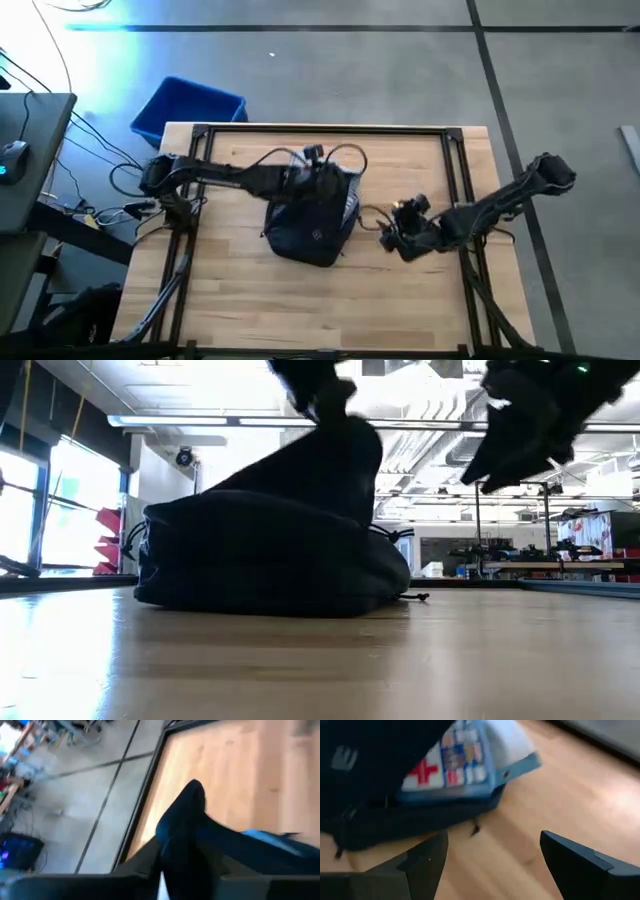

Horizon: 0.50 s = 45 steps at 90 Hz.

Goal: Unpack backpack
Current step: Adjust the white zip bag in the bag

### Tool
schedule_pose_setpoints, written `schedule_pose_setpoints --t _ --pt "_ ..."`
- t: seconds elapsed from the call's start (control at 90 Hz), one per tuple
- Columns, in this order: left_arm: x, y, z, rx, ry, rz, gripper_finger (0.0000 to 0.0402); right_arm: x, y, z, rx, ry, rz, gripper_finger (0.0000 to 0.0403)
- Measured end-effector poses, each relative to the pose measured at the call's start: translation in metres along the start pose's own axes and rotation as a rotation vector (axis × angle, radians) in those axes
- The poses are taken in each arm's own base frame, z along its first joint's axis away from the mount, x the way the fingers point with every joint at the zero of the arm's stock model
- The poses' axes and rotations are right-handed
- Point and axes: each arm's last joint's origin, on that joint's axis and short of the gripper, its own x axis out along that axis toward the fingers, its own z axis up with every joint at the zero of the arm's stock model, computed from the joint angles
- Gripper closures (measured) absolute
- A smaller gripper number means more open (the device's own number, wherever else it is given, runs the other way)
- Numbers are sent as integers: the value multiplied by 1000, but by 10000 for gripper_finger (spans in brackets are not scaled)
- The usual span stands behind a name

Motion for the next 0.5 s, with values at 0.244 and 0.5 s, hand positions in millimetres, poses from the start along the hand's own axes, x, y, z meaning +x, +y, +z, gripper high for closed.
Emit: schedule_pose_setpoints --t 0.244,0.5 --pt "16 26 -7 -106 39 50 217 18 -16 -37 33 20 -43 100" --pt "-14 17 16 -86 -74 24 188 36 -22 -23 41 43 -41 100"
